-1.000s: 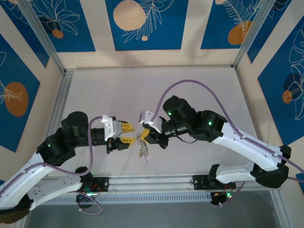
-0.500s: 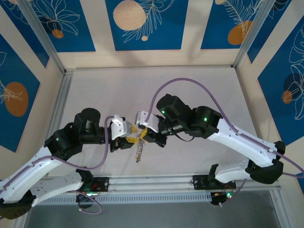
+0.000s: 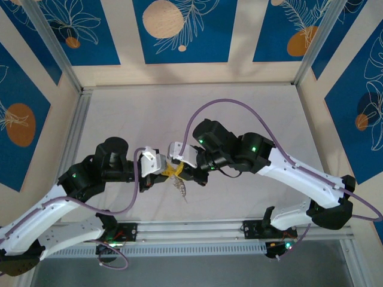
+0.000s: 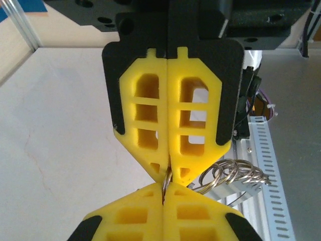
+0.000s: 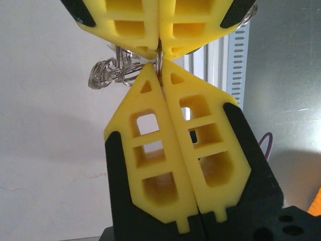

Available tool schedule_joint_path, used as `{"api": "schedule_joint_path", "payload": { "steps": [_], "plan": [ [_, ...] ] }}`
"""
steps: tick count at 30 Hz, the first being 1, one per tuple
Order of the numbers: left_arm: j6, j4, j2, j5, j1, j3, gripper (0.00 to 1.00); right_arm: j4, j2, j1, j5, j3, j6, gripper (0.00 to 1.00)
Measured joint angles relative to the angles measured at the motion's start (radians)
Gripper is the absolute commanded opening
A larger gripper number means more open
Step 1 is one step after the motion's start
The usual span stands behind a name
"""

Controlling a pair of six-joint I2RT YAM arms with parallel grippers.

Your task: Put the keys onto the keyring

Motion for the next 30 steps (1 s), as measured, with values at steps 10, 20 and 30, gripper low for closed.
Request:
{"api": "schedule_joint_path", "payload": {
  "steps": [10,20,30],
  "plan": [
    [-0.028,0.09,-0.069,0.016,0.0,-0.068,0.0,0.035,-0.011,0.002,-0.023,-0.015,0.007,0.15],
    [-0.115,0.232,-0.128,0.053,0.0,-0.148,0.0,0.115,-0.062,-0.001,-0.072,-0.071,0.039,0.17],
    [-0.294,0.513,-0.187,0.074,0.0,-0.311,0.0,0.206,-0.127,-0.027,-0.105,-0.159,0.084,0.18]
  ]
}}
